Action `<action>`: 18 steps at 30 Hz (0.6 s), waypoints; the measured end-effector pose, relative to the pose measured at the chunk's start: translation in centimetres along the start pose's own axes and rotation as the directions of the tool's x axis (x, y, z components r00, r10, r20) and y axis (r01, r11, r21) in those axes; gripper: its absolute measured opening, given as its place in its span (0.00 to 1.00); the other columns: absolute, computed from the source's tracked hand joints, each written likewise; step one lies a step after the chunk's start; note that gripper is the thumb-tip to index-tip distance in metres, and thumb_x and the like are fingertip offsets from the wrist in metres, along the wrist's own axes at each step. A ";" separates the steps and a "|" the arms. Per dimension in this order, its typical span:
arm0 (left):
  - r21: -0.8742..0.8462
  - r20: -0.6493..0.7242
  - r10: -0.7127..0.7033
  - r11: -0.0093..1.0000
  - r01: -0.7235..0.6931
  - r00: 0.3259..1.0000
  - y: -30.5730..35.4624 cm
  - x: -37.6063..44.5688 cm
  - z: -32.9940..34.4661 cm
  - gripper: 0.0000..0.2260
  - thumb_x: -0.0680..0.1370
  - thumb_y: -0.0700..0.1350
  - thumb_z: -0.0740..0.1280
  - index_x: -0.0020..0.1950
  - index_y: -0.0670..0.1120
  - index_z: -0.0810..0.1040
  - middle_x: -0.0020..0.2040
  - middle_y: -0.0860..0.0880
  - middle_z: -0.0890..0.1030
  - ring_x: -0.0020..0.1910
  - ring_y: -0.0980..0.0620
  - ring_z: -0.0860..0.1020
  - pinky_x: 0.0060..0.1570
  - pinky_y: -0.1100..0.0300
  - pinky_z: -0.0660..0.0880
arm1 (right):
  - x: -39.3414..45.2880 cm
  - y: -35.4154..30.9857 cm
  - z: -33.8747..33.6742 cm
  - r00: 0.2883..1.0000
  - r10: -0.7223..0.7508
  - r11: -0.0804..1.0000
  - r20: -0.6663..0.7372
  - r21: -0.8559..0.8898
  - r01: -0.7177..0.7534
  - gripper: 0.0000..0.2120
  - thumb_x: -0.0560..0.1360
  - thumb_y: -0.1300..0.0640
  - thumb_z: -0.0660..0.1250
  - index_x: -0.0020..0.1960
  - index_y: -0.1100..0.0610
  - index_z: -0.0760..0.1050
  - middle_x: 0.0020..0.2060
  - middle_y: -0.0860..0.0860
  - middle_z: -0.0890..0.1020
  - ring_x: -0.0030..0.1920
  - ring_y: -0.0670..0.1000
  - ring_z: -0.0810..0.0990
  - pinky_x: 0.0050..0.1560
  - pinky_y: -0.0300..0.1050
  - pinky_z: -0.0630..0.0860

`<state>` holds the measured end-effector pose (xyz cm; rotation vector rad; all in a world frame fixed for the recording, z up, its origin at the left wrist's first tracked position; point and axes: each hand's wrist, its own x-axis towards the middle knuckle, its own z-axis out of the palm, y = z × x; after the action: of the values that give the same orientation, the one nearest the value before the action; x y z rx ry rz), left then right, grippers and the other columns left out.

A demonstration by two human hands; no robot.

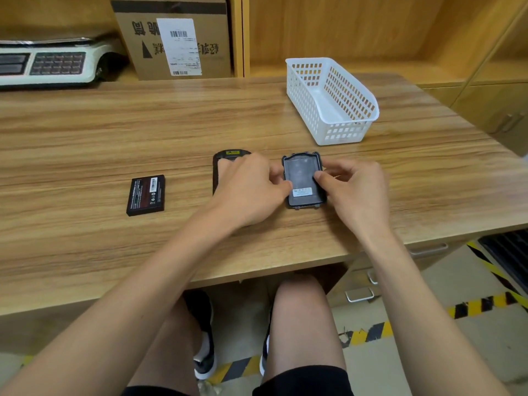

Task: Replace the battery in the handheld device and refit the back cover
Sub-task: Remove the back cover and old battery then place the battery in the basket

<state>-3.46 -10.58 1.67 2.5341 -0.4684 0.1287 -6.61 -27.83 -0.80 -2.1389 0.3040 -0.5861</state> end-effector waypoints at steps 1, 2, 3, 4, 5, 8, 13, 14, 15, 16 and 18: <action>0.023 -0.001 0.004 1.000 -0.004 1.000 0.0 0.0 0.1 0.11 0.77 0.52 0.66 0.47 0.48 0.85 0.41 0.51 0.85 0.49 0.47 0.79 0.58 0.50 0.63 | -0.1 0.0 0.0 1.000 -0.009 1.000 0.003 -0.023 0.009 0.11 0.72 0.54 0.74 0.54 0.51 0.85 0.38 0.43 0.86 0.40 0.44 0.84 0.49 0.48 0.81; 0.049 -0.004 0.011 0.999 -0.011 1.000 0.0 0.1 0.2 0.11 0.77 0.51 0.65 0.46 0.48 0.85 0.40 0.51 0.85 0.48 0.47 0.79 0.58 0.49 0.63 | -0.1 0.0 -0.1 1.000 -0.020 0.999 0.006 -0.045 0.020 0.11 0.72 0.54 0.74 0.54 0.51 0.85 0.38 0.44 0.86 0.41 0.44 0.84 0.49 0.48 0.80; 0.072 -0.003 0.016 0.997 -0.015 1.000 0.0 0.2 0.3 0.11 0.76 0.51 0.64 0.46 0.49 0.85 0.38 0.51 0.84 0.47 0.47 0.79 0.58 0.49 0.63 | -0.2 0.0 -0.1 1.000 -0.028 0.998 0.008 -0.063 0.028 0.11 0.72 0.54 0.74 0.54 0.51 0.85 0.38 0.44 0.86 0.41 0.44 0.83 0.49 0.48 0.80; 0.090 0.001 0.018 0.996 -0.018 1.000 0.0 0.2 0.4 0.12 0.76 0.51 0.64 0.47 0.49 0.85 0.37 0.51 0.84 0.46 0.48 0.78 0.57 0.48 0.63 | -0.3 0.1 0.0 0.999 -0.035 0.996 0.006 -0.076 0.036 0.12 0.72 0.54 0.74 0.55 0.50 0.85 0.38 0.44 0.86 0.42 0.45 0.83 0.50 0.49 0.79; 0.104 0.011 0.020 0.994 -0.021 1.000 -0.1 0.2 0.6 0.12 0.76 0.51 0.63 0.47 0.50 0.85 0.37 0.51 0.83 0.45 0.49 0.78 0.56 0.49 0.63 | -0.3 0.2 0.1 0.999 -0.043 0.995 0.000 -0.087 0.043 0.12 0.72 0.53 0.74 0.55 0.49 0.84 0.40 0.44 0.86 0.43 0.47 0.83 0.50 0.50 0.79; 0.110 0.054 0.034 0.993 -0.040 0.998 0.0 0.2 0.8 0.12 0.77 0.52 0.62 0.48 0.51 0.85 0.37 0.52 0.83 0.42 0.51 0.76 0.52 0.51 0.61 | -0.2 0.9 0.6 0.998 -0.059 0.991 -0.023 -0.122 0.055 0.13 0.71 0.50 0.72 0.55 0.48 0.84 0.52 0.44 0.86 0.56 0.51 0.81 0.60 0.57 0.75; 0.064 0.065 0.027 0.997 -0.031 0.997 0.0 0.5 0.8 0.12 0.78 0.52 0.64 0.45 0.47 0.84 0.37 0.50 0.83 0.43 0.49 0.77 0.51 0.50 0.61 | -0.1 1.3 0.5 1.000 -0.015 0.963 0.006 -0.269 0.016 0.12 0.72 0.49 0.74 0.54 0.47 0.85 0.66 0.46 0.79 0.70 0.53 0.70 0.71 0.58 0.59; 0.072 0.064 0.026 0.997 -0.030 0.998 0.0 0.5 0.8 0.12 0.77 0.52 0.64 0.44 0.47 0.84 0.37 0.50 0.83 0.43 0.49 0.77 0.51 0.50 0.61 | -0.2 1.4 0.5 1.000 -0.015 0.959 0.013 -0.282 0.018 0.11 0.72 0.49 0.74 0.54 0.47 0.85 0.66 0.47 0.78 0.71 0.52 0.69 0.72 0.57 0.58; 0.081 0.062 0.025 0.996 -0.030 0.998 -0.1 0.5 0.8 0.12 0.77 0.52 0.65 0.43 0.47 0.84 0.37 0.51 0.83 0.43 0.50 0.76 0.51 0.50 0.61 | -0.2 1.4 0.6 1.000 -0.016 0.958 0.018 -0.286 0.021 0.11 0.72 0.49 0.74 0.54 0.47 0.85 0.67 0.47 0.78 0.71 0.52 0.69 0.72 0.58 0.58; 0.091 0.061 0.026 0.995 -0.032 0.998 -0.1 0.5 0.9 0.12 0.77 0.52 0.64 0.42 0.48 0.84 0.36 0.51 0.83 0.42 0.51 0.76 0.50 0.50 0.61 | -0.2 1.5 0.7 1.000 -0.017 0.957 0.022 -0.288 0.023 0.11 0.72 0.49 0.74 0.53 0.47 0.85 0.67 0.47 0.78 0.71 0.52 0.69 0.72 0.58 0.58; 0.110 0.056 0.032 0.993 -0.039 0.998 -0.1 0.5 1.0 0.13 0.78 0.53 0.64 0.40 0.47 0.83 0.35 0.51 0.82 0.41 0.52 0.75 0.49 0.50 0.60 | -0.2 1.6 0.9 0.999 -0.017 0.951 0.028 -0.308 0.025 0.11 0.72 0.49 0.74 0.53 0.48 0.85 0.67 0.48 0.78 0.71 0.53 0.69 0.72 0.59 0.59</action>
<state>-2.96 -11.14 0.86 2.6443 -0.5418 0.1017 -6.35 -28.09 -2.57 -2.4513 0.3803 -0.5523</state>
